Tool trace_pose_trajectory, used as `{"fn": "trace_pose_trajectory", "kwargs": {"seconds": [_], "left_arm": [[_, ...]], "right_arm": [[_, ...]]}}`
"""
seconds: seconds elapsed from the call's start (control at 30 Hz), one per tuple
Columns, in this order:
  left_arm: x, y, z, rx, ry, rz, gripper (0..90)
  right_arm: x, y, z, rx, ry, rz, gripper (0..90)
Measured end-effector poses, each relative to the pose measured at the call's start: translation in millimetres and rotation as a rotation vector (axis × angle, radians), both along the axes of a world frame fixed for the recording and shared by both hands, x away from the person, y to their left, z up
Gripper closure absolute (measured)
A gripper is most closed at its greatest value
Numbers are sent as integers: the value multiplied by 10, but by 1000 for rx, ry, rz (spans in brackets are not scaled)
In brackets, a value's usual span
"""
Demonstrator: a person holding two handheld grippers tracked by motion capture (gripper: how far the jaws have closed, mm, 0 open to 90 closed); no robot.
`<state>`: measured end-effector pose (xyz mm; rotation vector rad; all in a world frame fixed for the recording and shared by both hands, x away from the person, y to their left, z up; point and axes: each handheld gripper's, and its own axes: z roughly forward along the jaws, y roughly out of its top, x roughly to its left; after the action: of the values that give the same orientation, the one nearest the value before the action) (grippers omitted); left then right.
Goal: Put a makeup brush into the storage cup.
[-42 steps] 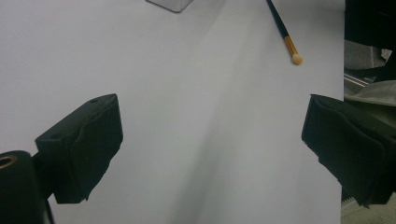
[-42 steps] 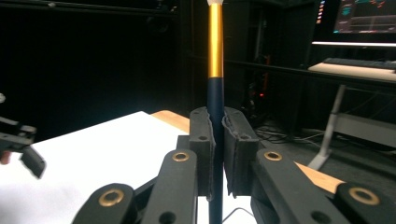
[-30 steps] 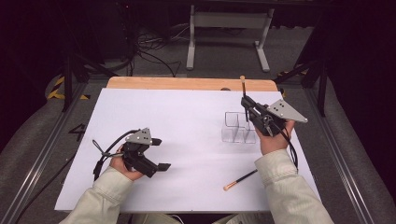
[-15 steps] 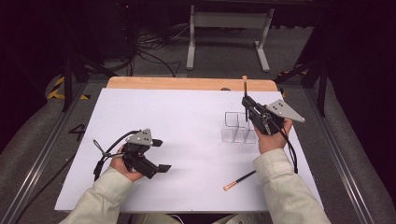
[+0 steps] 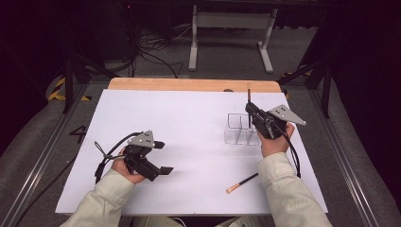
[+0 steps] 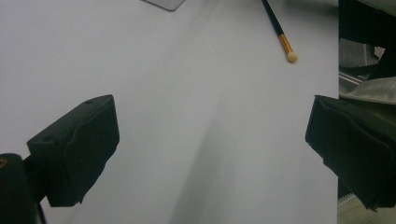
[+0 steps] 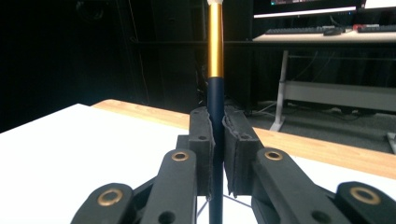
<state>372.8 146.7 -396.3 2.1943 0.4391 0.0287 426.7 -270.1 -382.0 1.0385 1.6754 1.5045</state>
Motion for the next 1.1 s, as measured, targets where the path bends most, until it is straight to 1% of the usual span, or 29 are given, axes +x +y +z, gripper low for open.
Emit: {"fn": "trace_pose_trajectory", "kwargs": {"seconds": [0.03, 0.2, 0.6, 0.77, 1.03, 1.1], "left_arm": [[0, 0, 1, 1, -2, 0, 35], [-1, 3, 1, 1, 0, 2, 36], [-3, 0, -1, 5, 4, 1, 36], [3, 0, -3, 9, 6, 1, 36], [6, -3, -8, 12, 6, 0, 38], [6, -3, -8, 13, 6, 0, 39]], "right_arm": [[13, -15, -30, 5, 13, -4, 829], [21, -41, -79, 15, 31, -5, 829], [31, -47, -159, 14, 87, 21, 827], [38, -76, -205, 15, 122, 20, 826], [38, -91, -217, 34, 162, 18, 826], [38, -93, -217, 37, 165, 19, 827]]}}
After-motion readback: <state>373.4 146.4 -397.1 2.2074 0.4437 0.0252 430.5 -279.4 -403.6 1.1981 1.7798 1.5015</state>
